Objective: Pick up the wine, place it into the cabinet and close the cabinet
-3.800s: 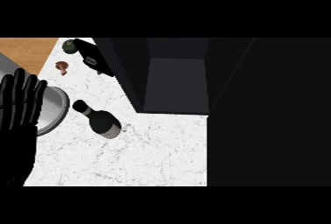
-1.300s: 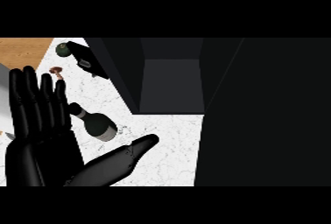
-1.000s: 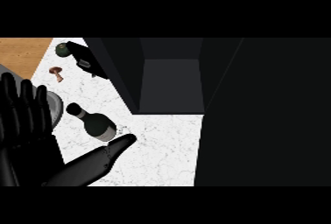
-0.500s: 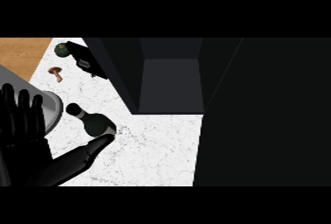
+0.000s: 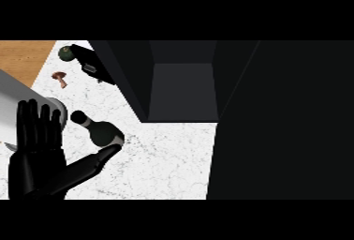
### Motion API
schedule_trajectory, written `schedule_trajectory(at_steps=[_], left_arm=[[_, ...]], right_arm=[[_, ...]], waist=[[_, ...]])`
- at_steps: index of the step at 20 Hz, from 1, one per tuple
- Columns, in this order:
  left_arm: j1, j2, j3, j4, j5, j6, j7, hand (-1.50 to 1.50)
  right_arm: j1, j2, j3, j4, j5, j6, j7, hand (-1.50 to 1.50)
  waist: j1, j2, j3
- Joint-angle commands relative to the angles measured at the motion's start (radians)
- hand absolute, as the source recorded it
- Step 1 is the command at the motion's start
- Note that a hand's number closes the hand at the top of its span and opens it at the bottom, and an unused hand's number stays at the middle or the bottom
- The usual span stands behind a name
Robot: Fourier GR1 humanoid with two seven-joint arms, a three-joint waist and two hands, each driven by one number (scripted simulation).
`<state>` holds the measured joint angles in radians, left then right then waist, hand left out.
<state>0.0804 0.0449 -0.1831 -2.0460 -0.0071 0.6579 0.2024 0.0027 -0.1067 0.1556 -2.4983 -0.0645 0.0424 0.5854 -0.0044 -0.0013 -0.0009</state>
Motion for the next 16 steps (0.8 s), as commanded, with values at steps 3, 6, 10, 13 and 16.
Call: schedule_trajectory(at_steps=[3,6,10,13,16], left_arm=[[-0.002,-0.043,0.076,0.212,0.118,-0.055,-0.231,-1.50],[-0.010,-0.044,0.071,0.224,0.098,-0.019,-0.270,-1.50],[0.010,-0.044,0.125,0.314,0.169,-0.084,-0.365,-1.50],[0.027,-0.044,0.169,0.360,0.215,-0.156,-0.409,-1.50],[0.028,-0.042,0.174,0.320,0.205,-0.152,-0.360,-1.50]], right_arm=[[-0.002,0.000,-0.045,-0.065,-0.068,0.010,0.004,-1.50],[0.004,0.004,-0.021,-0.146,-0.070,-0.007,0.078,-1.50],[0.000,-0.015,-0.050,-0.157,-0.089,0.001,0.111,-1.50],[0.010,0.012,-0.019,-0.117,-0.052,0.007,0.047,-1.50],[-0.021,0.032,0.043,-0.113,0.025,-0.012,0.071,-1.50]], waist=[[-0.001,0.002,0.000],[-0.003,0.000,0.000],[-0.001,0.000,0.000],[-0.001,0.001,0.000],[0.003,0.000,0.001]])
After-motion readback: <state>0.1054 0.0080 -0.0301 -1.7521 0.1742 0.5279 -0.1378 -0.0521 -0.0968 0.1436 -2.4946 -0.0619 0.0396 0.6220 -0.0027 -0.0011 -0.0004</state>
